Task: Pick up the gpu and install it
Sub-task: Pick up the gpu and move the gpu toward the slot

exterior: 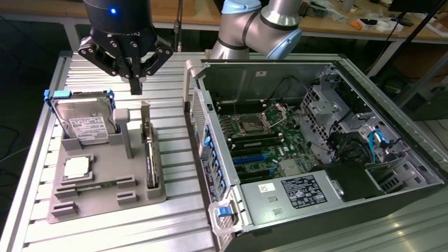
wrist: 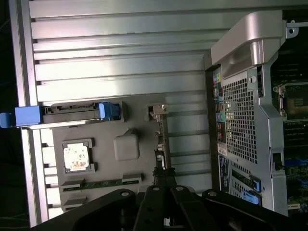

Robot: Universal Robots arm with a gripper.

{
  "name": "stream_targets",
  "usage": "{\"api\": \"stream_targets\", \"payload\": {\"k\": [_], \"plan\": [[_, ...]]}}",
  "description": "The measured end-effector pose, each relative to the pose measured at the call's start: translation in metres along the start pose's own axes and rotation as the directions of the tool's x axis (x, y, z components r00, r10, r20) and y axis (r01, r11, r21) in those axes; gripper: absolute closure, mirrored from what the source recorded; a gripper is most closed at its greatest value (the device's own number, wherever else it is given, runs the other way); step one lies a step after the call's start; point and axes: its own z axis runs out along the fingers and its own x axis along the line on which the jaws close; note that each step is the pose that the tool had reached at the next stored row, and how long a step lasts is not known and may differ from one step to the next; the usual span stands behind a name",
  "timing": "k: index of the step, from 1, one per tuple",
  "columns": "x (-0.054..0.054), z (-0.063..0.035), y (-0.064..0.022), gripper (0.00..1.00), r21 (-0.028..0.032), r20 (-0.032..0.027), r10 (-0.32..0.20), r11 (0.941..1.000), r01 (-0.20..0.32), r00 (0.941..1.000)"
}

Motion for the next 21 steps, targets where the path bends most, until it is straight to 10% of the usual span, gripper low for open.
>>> {"api": "stream_targets", "payload": {"k": [8, 12, 21], "plan": [[0.0000, 0.0000, 0.0001, 0.71, 0.0003, 0.0001, 0.000, 1.0000, 0.000, 1.0000], [0.0002, 0.0001, 0.0021, 0.58, 0.0137, -0.0058, -0.009, 0.9999, 0.009, 0.9999], [0.0003, 0.0014, 0.0037, 0.58, 0.0149, -0.0178, -0.092, 0.9957, 0.092, 0.9956]]}}
